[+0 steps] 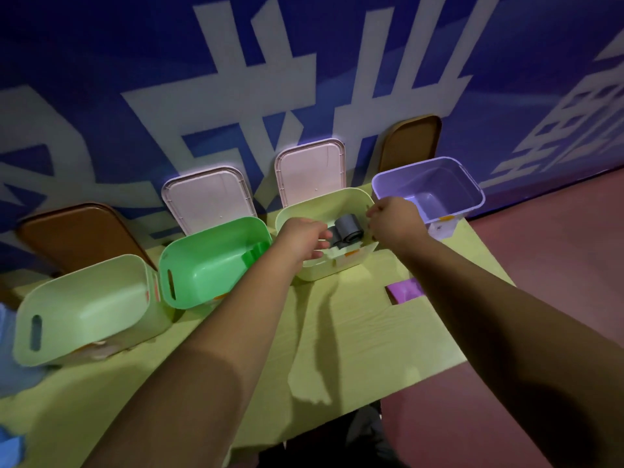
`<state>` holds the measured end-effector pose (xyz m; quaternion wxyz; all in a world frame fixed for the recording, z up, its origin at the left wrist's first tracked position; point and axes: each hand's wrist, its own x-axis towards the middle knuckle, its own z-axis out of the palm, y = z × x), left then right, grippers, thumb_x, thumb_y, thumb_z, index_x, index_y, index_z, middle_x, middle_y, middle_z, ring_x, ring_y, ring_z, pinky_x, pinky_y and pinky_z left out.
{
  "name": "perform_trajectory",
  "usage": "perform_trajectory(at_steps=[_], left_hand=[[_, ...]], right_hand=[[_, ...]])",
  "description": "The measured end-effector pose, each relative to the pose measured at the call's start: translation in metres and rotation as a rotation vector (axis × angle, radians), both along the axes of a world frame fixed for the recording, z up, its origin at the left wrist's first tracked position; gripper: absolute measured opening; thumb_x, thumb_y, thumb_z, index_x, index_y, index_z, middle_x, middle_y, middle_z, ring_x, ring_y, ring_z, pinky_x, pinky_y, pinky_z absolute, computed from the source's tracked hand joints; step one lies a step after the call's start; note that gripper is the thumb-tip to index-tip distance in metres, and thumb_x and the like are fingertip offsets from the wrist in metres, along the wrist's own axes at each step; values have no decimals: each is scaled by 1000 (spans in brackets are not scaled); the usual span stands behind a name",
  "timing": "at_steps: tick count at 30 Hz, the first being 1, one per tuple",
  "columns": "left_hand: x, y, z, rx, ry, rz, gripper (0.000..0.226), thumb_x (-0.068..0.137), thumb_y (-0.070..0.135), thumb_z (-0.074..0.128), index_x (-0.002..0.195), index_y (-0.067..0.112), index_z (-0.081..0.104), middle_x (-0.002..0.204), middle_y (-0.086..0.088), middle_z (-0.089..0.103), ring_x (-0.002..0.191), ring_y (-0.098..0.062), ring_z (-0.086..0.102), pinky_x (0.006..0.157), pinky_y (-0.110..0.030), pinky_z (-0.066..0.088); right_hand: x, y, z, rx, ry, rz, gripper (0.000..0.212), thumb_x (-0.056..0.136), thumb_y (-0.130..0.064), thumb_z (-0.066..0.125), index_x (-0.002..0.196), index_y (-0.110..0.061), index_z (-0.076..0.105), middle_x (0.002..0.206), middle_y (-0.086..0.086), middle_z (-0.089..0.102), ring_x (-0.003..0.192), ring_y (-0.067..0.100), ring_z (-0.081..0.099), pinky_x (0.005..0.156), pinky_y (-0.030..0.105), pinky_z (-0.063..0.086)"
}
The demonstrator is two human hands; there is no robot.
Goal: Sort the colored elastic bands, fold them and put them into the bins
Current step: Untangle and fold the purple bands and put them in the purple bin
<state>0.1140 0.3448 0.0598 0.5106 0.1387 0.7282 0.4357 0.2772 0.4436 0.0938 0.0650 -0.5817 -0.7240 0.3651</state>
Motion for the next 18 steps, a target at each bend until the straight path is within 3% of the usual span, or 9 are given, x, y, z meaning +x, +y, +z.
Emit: perform_trajectory(at_steps=[5,7,10,13,15,16,18], left_hand=[[23,-22,11,111,-16,-67,15,103,13,64,110,6,75,92,-6,78,66,-16,63,56,-28,49],[38,-30,10,111,-42,-128,15,103,12,64,110,4,74,90,-7,76,61,-14,60,54,-27,47],[64,-40,-1,68,-42,-244,17,103,16,64,114,6,72,90,-6,76,61,-13,62,54,-27,49],[89,-40,-16,7,-31,-324,17,104,17,64,114,6,71,93,-6,76,65,-16,64,56,-27,53],[106,-34,-32,-7,-1,-358,18,105,17,62,115,5,70,97,-7,76,68,-16,64,53,-24,52],[115,-30,-43,-8,40,-369,18,104,17,62,115,7,71,97,-6,76,68,-15,63,50,-21,49],[132,-21,-69,23,172,-396,17,99,17,64,114,16,72,91,2,74,70,-13,63,49,-15,46]], right_hand=[[28,-42,-6,58,-54,-73,31,95,-13,48,102,-4,77,97,18,78,91,41,75,84,55,64],[45,-59,-13,41,-75,-86,29,96,-9,49,100,-2,77,95,17,79,86,38,75,80,54,64],[72,-78,-24,-21,-147,-89,30,85,2,52,96,0,80,91,16,80,82,36,76,74,51,65],[94,-80,-37,-49,-139,-120,26,85,5,58,98,3,80,96,18,79,86,37,74,79,53,63],[108,-72,-54,-43,-117,-165,24,97,-3,54,105,0,77,103,16,77,91,33,70,80,42,59],[116,-68,-63,-19,-107,-187,25,101,-7,53,107,-2,76,105,15,75,92,31,66,79,37,53],[135,-60,-89,143,-111,-199,22,100,-9,55,109,-4,75,108,17,72,99,37,62,85,40,48]])
